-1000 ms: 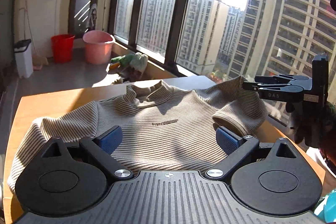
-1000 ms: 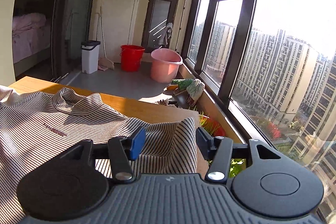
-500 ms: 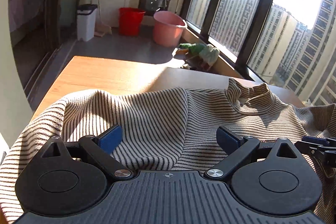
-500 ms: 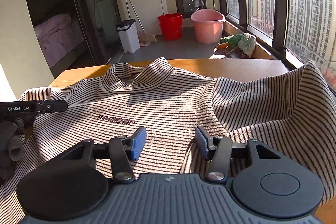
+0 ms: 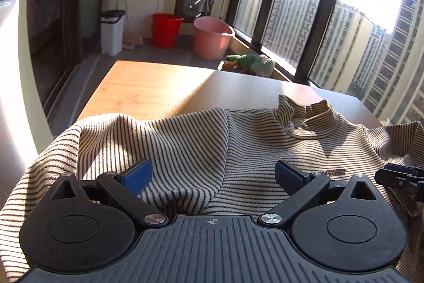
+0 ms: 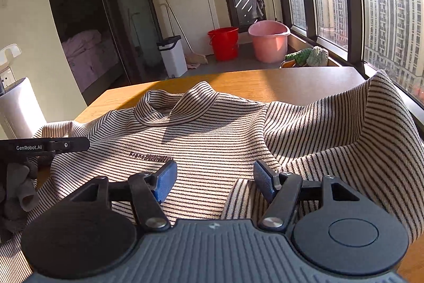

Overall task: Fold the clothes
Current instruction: 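Move the right gripper to a sleeve cuff and grasp it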

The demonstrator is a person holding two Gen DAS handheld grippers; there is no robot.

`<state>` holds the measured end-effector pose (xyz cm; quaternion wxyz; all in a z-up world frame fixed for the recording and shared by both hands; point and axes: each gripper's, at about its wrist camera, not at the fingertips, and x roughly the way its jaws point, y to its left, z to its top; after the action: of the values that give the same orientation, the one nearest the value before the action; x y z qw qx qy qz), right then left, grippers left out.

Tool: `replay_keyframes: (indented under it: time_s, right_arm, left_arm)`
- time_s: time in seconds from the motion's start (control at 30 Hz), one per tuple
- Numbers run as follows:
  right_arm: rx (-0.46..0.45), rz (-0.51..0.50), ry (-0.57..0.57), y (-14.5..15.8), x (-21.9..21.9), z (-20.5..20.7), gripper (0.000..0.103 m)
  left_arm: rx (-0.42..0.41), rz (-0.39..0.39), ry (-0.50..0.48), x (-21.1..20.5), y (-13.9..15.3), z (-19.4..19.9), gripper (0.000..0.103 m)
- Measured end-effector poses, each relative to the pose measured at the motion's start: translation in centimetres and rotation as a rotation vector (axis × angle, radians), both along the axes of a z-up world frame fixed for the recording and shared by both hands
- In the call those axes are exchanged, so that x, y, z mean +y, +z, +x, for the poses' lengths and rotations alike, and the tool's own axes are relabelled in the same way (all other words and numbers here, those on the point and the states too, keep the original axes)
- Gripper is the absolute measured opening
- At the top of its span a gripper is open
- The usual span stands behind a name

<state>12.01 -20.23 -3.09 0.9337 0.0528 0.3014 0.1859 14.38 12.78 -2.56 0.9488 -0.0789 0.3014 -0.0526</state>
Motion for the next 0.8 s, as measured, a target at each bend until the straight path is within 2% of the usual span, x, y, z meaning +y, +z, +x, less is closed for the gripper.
replay_keyframes:
  time_s: [0.07,0.13,0.2,0.27,0.33,0.43,0.53,0.6,0.67,0.8]
  right_arm:
    - [-0.06,-0.027,-0.022,0.5,0.3,-1.1,0.062]
    - [-0.076,-0.037,0.011,1.2,0.8,-1.3,0.035]
    - [-0.065,-0.021,0.096,2.3,1.8,-0.9,0.028]
    - [-0.076,-0.038,0.211,3.4,3.9,-0.4,0.027]
    - [-0.054,-0.052,0.305,3.6,6.2,0.5,0.027]
    - [0.023,-0.042,0.429,2.9,9.4,2.1,0.027]
    - [0.075,-0.104,0.447,0.6,11.9,2.9,0.027]
    - [0.011,-0.15,0.438,0.0,12.6,3.3,0.025]
    - [-0.02,-0.21,0.367,-0.1,12.9,4.5,0.025]
    - [-0.005,-0.189,0.271,0.0,11.9,7.0,0.025]
  left_arm:
    - [-0.025,0.002,-0.047,-0.3,1.0,-2.4,0.102]
    - [-0.024,-0.045,-0.113,-0.5,1.9,-4.5,0.102]
    - [0.012,-0.115,-0.198,-0.9,2.0,-5.6,0.102]
    - [0.041,-0.148,-0.284,-1.9,1.8,-6.5,0.102]
    - [0.036,-0.131,-0.337,-3.1,1.4,-7.0,0.102]
    - [0.062,-0.115,-0.327,-3.7,0.1,-6.7,0.102]
    - [0.075,-0.139,-0.316,-3.3,-1.2,-6.7,0.102]
    - [0.072,-0.11,-0.319,-3.4,-1.4,-7.1,0.102]
    - [0.068,-0.082,-0.313,-3.7,-1.3,-7.5,0.102]
    - [0.07,-0.054,-0.302,-3.9,-1.2,-7.8,0.103]
